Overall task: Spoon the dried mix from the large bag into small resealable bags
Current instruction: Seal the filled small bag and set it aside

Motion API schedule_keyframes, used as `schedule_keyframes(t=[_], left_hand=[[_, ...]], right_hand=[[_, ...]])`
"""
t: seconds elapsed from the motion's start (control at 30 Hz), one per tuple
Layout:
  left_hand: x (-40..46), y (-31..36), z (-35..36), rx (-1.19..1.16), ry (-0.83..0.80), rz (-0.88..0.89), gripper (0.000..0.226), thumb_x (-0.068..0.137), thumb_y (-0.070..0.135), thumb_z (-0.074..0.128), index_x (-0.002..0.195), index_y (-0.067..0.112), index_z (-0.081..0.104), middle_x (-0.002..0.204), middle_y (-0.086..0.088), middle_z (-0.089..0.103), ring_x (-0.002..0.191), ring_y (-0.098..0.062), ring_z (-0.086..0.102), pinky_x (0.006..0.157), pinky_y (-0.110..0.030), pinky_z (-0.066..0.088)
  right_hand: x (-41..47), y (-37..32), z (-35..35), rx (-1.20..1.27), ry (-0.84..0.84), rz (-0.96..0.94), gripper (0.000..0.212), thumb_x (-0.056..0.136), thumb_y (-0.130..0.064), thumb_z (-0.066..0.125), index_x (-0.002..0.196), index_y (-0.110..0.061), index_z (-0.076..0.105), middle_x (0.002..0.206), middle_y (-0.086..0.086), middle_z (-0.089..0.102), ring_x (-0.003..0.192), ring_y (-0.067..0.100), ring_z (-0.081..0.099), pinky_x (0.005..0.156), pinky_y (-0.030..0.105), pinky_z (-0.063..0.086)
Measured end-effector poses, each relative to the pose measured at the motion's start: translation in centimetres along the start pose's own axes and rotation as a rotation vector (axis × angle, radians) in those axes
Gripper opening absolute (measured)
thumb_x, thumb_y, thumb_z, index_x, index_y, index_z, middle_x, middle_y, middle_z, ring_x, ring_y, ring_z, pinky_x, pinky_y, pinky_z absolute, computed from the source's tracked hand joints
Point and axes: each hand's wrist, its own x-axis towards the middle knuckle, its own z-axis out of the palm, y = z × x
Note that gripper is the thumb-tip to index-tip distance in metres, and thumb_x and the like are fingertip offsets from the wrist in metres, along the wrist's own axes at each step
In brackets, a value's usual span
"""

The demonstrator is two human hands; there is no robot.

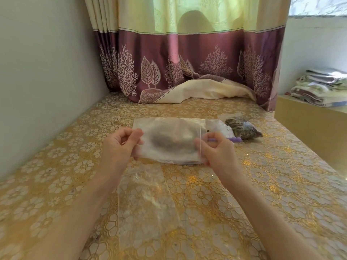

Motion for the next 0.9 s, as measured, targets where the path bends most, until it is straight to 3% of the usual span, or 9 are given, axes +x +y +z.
schedule_keyframes(t=[0.1,0.23,0.37,0.57,0.67,0.8,0.9], left_hand=[[0.0,-0.3,0.1,0.043,0.036,0.032,0.019,0.086,0.028,0.06,0.08,0.011,0.063,0.058,0.009,0.062,0.045,-0.004,0.053,0.041,-0.017,0.045],[-0.17,-0.39,0.19,0.106,0.063,0.068,0.023,0.089,0.028,0.058,0.075,0.01,0.06,0.055,0.006,0.059,0.042,-0.003,0.05,0.039,-0.016,0.042],[-0.11,-0.51,0.1,0.144,0.082,0.067,0.03,0.088,0.035,0.056,0.077,0.007,0.06,0.064,-0.006,0.059,0.041,-0.007,0.051,0.039,-0.017,0.043],[-0.2,-0.88,0.17,0.206,0.087,0.062,0.037,0.088,0.041,0.054,0.073,0.007,0.058,0.064,-0.006,0.058,0.041,-0.006,0.054,0.041,-0.016,0.045],[-0.3,-0.9,0.18,0.24,0.07,0.069,0.039,0.088,0.043,0.052,0.071,0.009,0.057,0.064,-0.004,0.058,0.042,-0.006,0.055,0.042,-0.016,0.045],[-0.58,-0.53,0.12,0.288,0.067,0.123,0.04,0.091,0.044,0.047,0.072,0.009,0.054,0.064,-0.005,0.055,0.047,-0.01,0.052,0.046,-0.023,0.045],[-0.66,-0.17,0.01,0.387,0.076,0.241,0.043,0.093,0.042,0.041,0.076,0.004,0.052,0.066,-0.015,0.054,0.055,-0.024,0.048,0.051,-0.039,0.041]], right_hand=[[0.03,-0.02,0.14,-0.077,0.078,-0.179,0.013,0.086,-0.017,0.068,0.08,-0.02,0.057,0.047,-0.01,0.049,0.045,0.003,0.042,0.048,0.015,0.035],[-0.3,-0.21,0.23,-0.094,0.102,-0.29,0.01,0.084,-0.016,0.071,0.079,-0.017,0.063,0.064,0.006,0.059,0.055,0.007,0.047,0.053,0.017,0.04],[-0.47,-0.52,0.2,-0.142,0.122,-0.383,0.011,0.081,-0.009,0.073,0.079,-0.014,0.063,0.067,-0.002,0.058,0.06,0.002,0.049,0.059,0.013,0.042],[-0.68,-0.67,0.56,-0.208,0.05,-0.624,0.012,0.08,0.003,0.069,0.089,-0.002,0.074,0.091,-0.001,0.065,0.081,0.007,0.061,0.071,0.009,0.048],[-0.77,-0.49,0.74,-0.161,-0.097,-0.577,0.015,0.083,0.0,0.069,0.097,-0.006,0.072,0.095,-0.009,0.066,0.085,0.012,0.065,0.074,0.011,0.051],[-0.8,-0.36,0.67,-0.08,-0.186,-0.384,0.029,0.086,-0.015,0.069,0.114,-0.024,0.064,0.084,-0.001,0.071,0.083,0.015,0.067,0.07,0.022,0.055],[-0.73,-0.58,0.3,-0.005,-0.183,-0.31,0.013,0.087,-0.017,0.067,0.098,-0.024,0.068,0.085,-0.004,0.074,0.084,0.012,0.07,0.072,0.031,0.058]])
